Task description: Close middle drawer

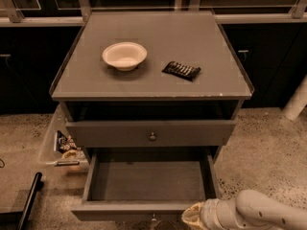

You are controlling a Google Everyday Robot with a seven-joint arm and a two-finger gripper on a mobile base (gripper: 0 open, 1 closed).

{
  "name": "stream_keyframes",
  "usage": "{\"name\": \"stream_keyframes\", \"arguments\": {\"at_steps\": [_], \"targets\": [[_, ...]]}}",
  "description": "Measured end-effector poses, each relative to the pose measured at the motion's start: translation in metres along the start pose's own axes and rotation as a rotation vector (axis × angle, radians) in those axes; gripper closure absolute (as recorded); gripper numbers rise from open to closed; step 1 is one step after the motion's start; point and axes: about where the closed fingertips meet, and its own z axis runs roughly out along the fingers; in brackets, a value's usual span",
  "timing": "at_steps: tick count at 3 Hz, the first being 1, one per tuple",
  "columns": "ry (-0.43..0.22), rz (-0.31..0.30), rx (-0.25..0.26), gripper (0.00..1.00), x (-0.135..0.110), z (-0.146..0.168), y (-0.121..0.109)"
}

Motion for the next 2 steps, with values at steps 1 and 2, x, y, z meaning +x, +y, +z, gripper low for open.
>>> {"name": "stream_keyframes", "arguments": {"at_steps": [1, 2], "targets": [[0.005, 0.003, -0.009, 1.0, 0.015, 0.0127, 0.0051], [0.005, 0.004, -0.01, 0.82, 0.0152, 0.0133, 0.0055]]}}
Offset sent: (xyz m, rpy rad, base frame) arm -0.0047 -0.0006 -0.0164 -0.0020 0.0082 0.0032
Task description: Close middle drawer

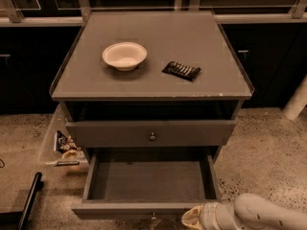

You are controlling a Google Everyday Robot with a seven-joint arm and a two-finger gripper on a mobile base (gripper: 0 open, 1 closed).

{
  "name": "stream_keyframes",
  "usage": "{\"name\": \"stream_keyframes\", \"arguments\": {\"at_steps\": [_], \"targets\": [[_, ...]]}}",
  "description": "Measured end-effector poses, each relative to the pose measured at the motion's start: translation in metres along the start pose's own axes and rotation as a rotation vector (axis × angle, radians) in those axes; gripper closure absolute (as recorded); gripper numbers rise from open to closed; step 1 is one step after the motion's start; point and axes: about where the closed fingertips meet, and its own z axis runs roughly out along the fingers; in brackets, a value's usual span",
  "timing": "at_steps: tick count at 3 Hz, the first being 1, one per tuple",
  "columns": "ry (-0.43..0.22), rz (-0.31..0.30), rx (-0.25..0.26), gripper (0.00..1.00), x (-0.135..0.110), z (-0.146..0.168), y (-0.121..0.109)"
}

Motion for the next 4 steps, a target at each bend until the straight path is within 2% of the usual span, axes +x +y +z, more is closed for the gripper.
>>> {"name": "stream_keyframes", "arguments": {"at_steps": [3, 4], "targets": [[0.0, 0.0, 0.0, 0.12, 0.0, 0.0001, 0.0], [0.0, 0.003, 0.006, 0.0, -0.0003, 0.0012, -0.0046]]}}
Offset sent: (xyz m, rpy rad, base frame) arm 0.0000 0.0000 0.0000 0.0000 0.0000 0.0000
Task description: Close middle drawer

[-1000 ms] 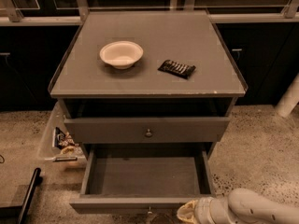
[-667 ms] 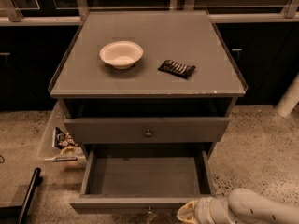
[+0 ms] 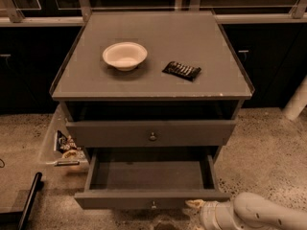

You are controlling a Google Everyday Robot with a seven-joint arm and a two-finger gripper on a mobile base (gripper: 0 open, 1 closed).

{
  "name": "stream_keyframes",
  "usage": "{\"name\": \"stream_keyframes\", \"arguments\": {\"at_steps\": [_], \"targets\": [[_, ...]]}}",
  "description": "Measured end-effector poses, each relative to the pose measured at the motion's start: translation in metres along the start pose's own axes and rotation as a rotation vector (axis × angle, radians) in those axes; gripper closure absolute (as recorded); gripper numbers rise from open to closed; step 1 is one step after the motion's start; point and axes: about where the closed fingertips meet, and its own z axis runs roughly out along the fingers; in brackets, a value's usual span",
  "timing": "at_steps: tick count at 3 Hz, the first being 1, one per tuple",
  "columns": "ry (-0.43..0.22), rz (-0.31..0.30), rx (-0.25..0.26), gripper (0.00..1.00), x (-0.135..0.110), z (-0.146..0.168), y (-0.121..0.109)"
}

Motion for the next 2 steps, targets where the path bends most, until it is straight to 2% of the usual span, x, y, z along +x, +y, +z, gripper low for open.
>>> {"name": "stream_keyframes", "arguments": {"at_steps": [1, 2], "targets": [[0.002, -0.006, 0.038, 0.19, -0.004, -0.001, -0.022], [0.008, -0.034, 0.069, 0.42, -0.013, -0.004, -0.053]]}}
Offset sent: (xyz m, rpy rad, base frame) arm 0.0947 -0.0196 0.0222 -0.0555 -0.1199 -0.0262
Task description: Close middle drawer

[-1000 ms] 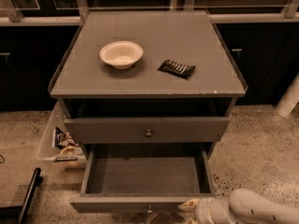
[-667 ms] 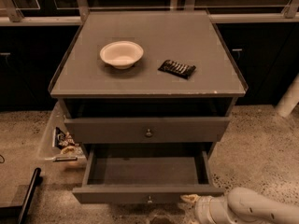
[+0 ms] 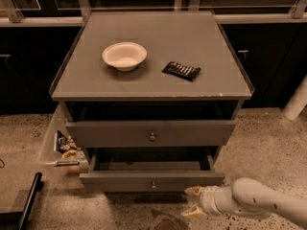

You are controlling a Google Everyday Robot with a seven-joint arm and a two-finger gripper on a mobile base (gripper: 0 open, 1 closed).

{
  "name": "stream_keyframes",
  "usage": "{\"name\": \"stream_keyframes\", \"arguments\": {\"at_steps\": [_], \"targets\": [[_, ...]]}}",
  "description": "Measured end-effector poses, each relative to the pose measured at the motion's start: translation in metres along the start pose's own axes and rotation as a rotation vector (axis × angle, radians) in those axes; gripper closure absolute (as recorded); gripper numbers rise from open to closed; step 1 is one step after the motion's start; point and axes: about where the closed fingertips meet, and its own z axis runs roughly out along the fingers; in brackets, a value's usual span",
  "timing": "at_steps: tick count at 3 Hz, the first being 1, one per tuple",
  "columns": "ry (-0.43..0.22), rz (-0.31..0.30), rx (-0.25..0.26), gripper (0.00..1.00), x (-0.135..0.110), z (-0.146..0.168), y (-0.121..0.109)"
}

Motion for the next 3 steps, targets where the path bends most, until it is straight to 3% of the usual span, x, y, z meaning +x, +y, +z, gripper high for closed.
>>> {"name": "stream_keyframes", "arguments": {"at_steps": [2, 3], "targets": [[-0.016, -0.16, 0.099, 0.88, -0.04, -0.016, -0.096], [-0.019, -0.166, 0.123, 0.86, -0.043, -0.021, -0.109]]}}
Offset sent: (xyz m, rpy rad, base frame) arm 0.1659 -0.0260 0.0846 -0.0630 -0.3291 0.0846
